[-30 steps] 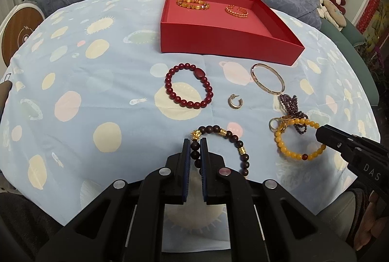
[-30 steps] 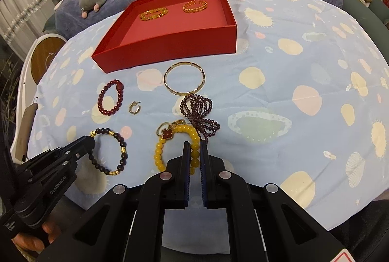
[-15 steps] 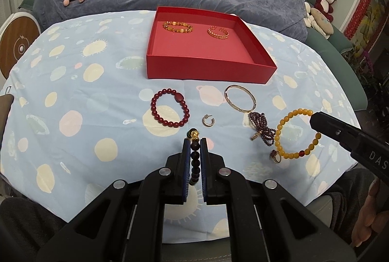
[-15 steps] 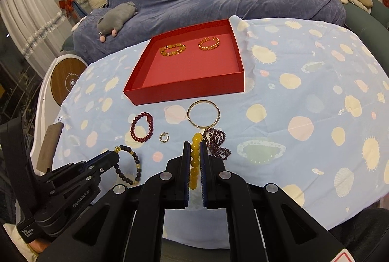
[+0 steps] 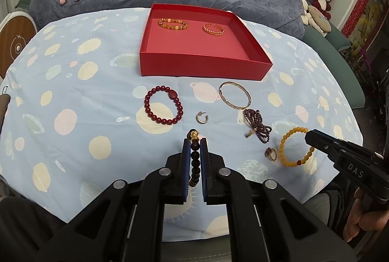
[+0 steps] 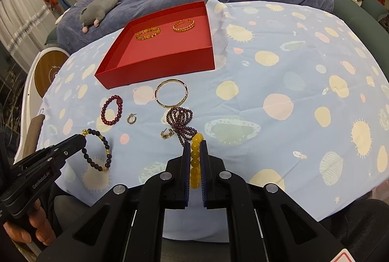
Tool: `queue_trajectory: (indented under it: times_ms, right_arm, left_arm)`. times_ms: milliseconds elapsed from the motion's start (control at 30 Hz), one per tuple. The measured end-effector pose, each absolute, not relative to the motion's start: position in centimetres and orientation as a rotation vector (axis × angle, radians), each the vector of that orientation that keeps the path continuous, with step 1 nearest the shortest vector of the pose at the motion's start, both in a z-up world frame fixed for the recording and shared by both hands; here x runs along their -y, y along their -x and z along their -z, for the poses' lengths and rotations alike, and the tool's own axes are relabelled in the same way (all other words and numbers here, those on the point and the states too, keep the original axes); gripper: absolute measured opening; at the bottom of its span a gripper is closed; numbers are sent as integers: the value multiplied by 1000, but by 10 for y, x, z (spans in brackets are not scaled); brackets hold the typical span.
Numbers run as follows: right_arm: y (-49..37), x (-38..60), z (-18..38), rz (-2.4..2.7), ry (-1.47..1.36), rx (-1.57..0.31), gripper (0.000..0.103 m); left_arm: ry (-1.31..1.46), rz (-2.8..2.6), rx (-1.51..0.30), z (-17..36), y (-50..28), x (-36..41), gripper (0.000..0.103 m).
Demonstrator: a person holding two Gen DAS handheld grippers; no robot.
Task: Organize jewelry
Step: 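Lower both held bracelets into the red box and open both grippers, then grasp the red bead bracelet with the left gripper while the right grasps the gold bangle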
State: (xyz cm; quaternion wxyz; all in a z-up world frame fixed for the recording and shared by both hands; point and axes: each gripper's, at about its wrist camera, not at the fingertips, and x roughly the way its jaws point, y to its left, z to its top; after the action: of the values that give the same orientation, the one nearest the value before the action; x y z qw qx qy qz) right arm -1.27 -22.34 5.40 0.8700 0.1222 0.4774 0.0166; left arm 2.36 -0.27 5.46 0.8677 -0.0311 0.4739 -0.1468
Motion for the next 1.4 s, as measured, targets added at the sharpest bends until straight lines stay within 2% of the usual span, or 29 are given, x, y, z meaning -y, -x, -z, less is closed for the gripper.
queue_trajectory:
  times_ms: [300,633,933,1100,1267,1333,1367,1400]
  right_arm:
    - [-42,220,-103,-105,-261,-915,7]
    - [-177,200,-120,-185,-262,-872,7]
    - [-259,203,-64,-223,-389,-972,7]
    - [-270,210,-30,-170,-364,-1044,7]
    - [-272,215,-21,-114,-282,-1049,9]
    - [-270,215,-24,-94,-245,-1029,15]
    - [-269,215,-25,-90,-232,-1019,22]
    - [-266,215,-28,-85,-222,-1004,26]
  left_arm:
    - [91,350,-939,-92,-69,3,8]
    - [158,426,-882,-126,-197,17,8]
    - [202,447,-977,-74,-284,37,8]
    - [122,399,-1043,-36,-299,40,8]
    - [50,351,-1036,-26,-298,38,8]
    - [31,335,-1020,-27,-297,36,14]
    - [22,328,-1009,-28,-295,36,20]
    - [15,320,-994,-30,-293,35,32]
